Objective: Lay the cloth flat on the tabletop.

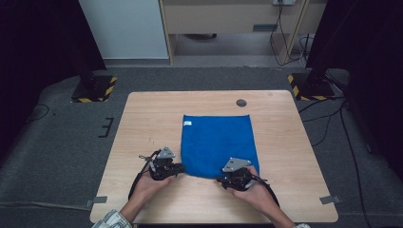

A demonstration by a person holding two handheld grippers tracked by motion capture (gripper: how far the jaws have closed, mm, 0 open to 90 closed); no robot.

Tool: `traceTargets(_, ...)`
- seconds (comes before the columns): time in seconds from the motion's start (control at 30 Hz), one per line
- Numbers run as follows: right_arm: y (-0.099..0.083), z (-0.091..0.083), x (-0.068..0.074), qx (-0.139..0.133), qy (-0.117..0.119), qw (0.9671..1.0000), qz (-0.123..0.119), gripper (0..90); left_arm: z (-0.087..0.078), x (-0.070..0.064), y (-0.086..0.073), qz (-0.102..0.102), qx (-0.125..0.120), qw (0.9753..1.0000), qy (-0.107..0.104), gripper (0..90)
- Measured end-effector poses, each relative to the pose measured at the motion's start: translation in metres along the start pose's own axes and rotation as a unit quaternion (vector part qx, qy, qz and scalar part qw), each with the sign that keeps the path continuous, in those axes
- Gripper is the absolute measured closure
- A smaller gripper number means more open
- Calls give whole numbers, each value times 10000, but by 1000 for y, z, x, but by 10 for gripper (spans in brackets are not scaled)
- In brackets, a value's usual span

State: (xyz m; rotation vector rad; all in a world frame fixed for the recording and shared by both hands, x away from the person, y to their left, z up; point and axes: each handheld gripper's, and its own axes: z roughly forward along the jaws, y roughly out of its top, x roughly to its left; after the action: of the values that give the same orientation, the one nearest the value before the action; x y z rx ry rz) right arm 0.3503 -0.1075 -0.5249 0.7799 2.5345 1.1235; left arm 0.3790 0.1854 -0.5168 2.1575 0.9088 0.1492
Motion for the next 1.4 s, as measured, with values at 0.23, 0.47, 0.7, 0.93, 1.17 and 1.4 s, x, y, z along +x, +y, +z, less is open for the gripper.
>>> traceTargets(0.23, 7, 9, -2, -43, -18, 10000, -17, 831, 0, 0, 10, 160, -48, 9998, -66, 888)
traceTargets(0.47, 11, 11, -10, -106, -40, 9999, 111, 894, -1, -4, 16, 207, -25, 9997, -105, 885)
traceTargets(0.7, 11, 12, -14, -107, -20, 9995, 297, 892, -10, -6, 13, 123, -126, 9997, -178, 853)
traceTargets(0.93, 13, 14, -4, -90, 45, 9998, 142, 734, -13, 2, 4, -139, -63, 9996, -220, 755)
traceTargets(1.17, 20, 14, 6, -217, 88, 9997, 24, 555, -18, 5, 2, -208, -112, 9996, -121, 648)
traceTargets(1.4, 27, 20, 20, -209, 128, 9996, -117, 428, -26, 8, 1, -79, -260, 9991, 330, 519)
